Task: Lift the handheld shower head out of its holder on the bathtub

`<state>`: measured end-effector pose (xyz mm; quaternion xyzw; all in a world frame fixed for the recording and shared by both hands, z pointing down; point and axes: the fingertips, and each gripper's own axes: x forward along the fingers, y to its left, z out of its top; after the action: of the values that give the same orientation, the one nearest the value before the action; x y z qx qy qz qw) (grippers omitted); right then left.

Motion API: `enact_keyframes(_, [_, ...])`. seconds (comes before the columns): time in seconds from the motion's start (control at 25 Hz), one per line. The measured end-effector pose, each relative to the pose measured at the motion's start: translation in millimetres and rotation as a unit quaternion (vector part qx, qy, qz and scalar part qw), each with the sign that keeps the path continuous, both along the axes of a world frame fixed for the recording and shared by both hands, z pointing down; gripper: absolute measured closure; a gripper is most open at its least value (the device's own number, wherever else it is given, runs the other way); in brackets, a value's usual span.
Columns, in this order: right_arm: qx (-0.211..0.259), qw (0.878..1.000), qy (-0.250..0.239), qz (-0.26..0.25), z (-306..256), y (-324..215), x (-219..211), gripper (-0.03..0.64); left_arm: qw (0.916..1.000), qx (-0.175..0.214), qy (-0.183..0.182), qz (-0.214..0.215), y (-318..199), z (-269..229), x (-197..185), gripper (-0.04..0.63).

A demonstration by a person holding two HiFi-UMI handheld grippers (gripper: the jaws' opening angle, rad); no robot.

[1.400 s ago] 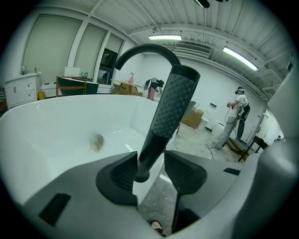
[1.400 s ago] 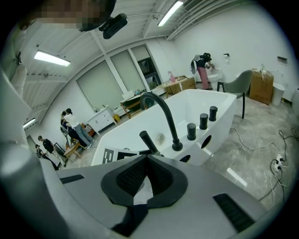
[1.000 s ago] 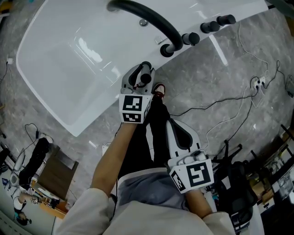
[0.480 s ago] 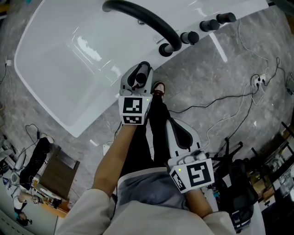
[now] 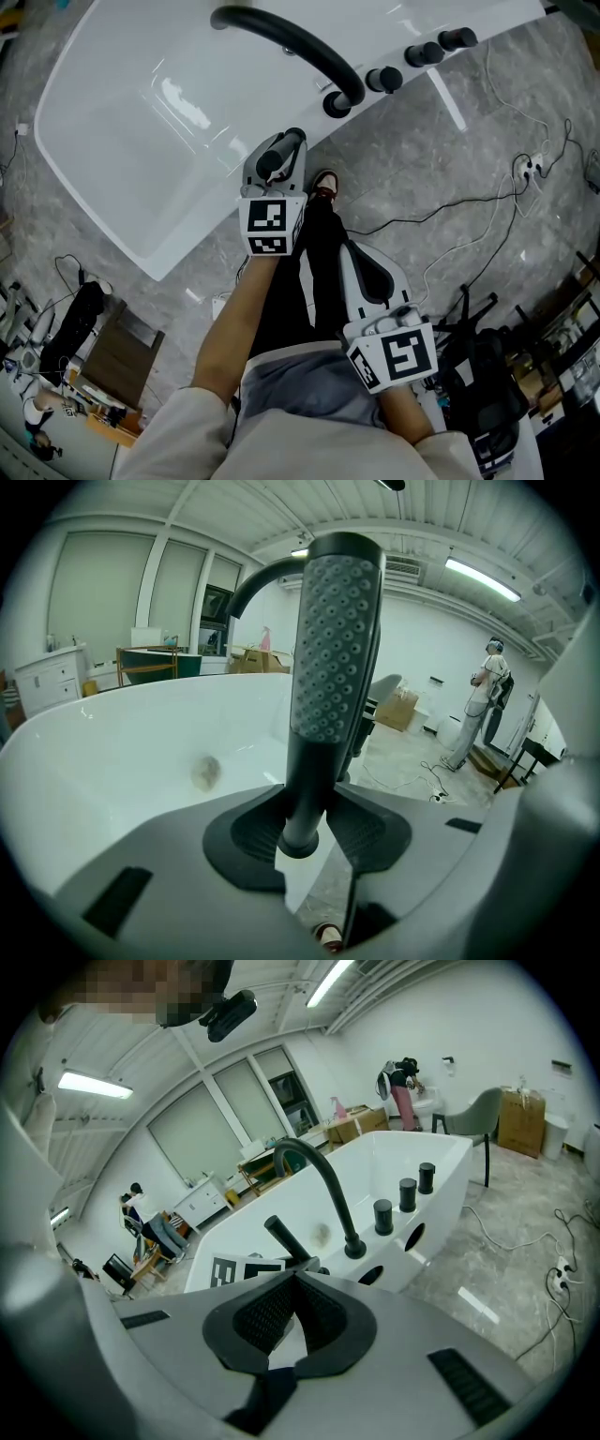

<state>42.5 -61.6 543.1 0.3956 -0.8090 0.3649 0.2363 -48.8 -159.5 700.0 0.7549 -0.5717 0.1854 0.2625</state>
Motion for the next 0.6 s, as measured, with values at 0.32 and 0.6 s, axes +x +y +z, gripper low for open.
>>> enact_keyframes(0.32, [0.014, 1.0, -0.004, -0.005, -11, -3, 2, 0.603, 1.0, 0.004, -0.002, -0.001, 0, -14, 3, 0.454])
enact_keyframes(0.6, [0.03, 0.999, -0.008, -0.012, -24, -7, 0, 0.603, 1.0, 0.004, 0.004, 0.0, 2, -28, 4, 0.454])
